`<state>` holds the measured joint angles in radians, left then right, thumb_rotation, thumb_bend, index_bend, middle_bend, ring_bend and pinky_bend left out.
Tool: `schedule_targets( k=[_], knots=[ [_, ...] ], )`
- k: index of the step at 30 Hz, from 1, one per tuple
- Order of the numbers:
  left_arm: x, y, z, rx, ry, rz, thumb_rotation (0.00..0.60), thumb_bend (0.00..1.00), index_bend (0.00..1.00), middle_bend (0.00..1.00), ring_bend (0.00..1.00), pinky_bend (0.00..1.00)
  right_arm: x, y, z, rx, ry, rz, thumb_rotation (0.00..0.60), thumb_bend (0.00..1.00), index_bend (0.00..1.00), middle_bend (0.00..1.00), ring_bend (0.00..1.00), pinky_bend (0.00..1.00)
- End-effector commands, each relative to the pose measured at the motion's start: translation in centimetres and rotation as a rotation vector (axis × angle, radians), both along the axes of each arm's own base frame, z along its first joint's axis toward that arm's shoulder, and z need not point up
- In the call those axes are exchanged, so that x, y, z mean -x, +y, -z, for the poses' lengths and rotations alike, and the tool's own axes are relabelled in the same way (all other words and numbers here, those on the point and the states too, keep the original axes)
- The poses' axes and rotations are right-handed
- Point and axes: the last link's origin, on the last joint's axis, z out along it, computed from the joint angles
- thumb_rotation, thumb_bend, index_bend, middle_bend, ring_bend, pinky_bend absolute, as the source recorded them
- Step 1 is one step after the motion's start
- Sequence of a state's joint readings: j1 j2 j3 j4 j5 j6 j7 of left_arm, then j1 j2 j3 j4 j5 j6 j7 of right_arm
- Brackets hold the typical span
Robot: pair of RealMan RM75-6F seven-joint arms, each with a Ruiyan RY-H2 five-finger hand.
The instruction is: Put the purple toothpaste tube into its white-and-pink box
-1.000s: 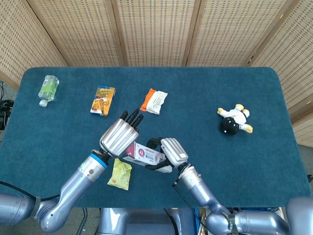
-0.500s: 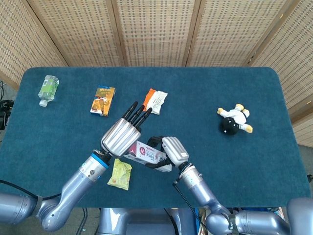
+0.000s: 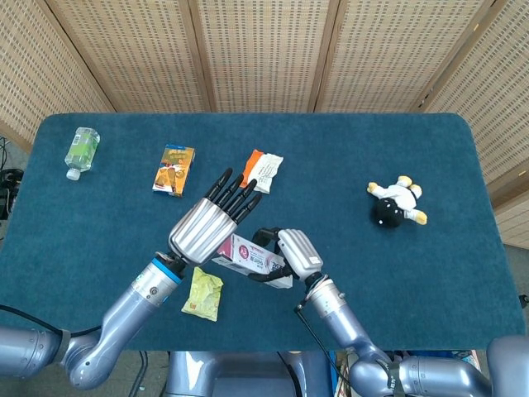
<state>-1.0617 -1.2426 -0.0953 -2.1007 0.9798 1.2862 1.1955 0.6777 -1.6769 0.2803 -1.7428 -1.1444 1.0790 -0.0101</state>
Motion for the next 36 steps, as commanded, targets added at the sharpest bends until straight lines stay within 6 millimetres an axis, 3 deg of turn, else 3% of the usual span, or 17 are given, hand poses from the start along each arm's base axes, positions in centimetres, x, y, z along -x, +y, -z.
schedule_targets(
  k=[1, 21, 28, 36],
  knots=[
    [0.0, 0.0, -0.2, 0.004, -0.017, -0.006, 0.6, 0.12, 0.0, 0.0, 0.0, 0.0, 0.2, -0.1, 0.0, 0.003, 0.002, 0.006, 0.6, 0.0, 0.6, 0.53, 0.45, 0.57],
    [0.1, -0.4, -5.2, -0.016, -0.121, -0.011, 0.6, 0.12, 0.0, 0.0, 0.0, 0.0, 2.8, -1.6, -1.7, 0.098, -0.029, 0.1, 0.6, 0.0, 0.6, 0.53, 0.45, 0.57],
    [2.7, -0.8, -5.7, 0.003, -0.162, -0.086, 0.6, 0.12, 0.0, 0.0, 0.0, 0.0, 6.0, -1.6, -3.2, 0.231, 0.197, 0.039, 0.6, 0.0, 0.6, 0.53, 0.45, 0.57],
    [7.6, -1.7, -6.0, 0.021, -0.216, -0.201, 0.6, 0.12, 0.0, 0.0, 0.0, 0.0, 10.4, -0.1, -5.1, 0.378, 0.489, -0.044, 0.6, 0.0, 0.6, 0.53, 0.45, 0.57]
  ],
)
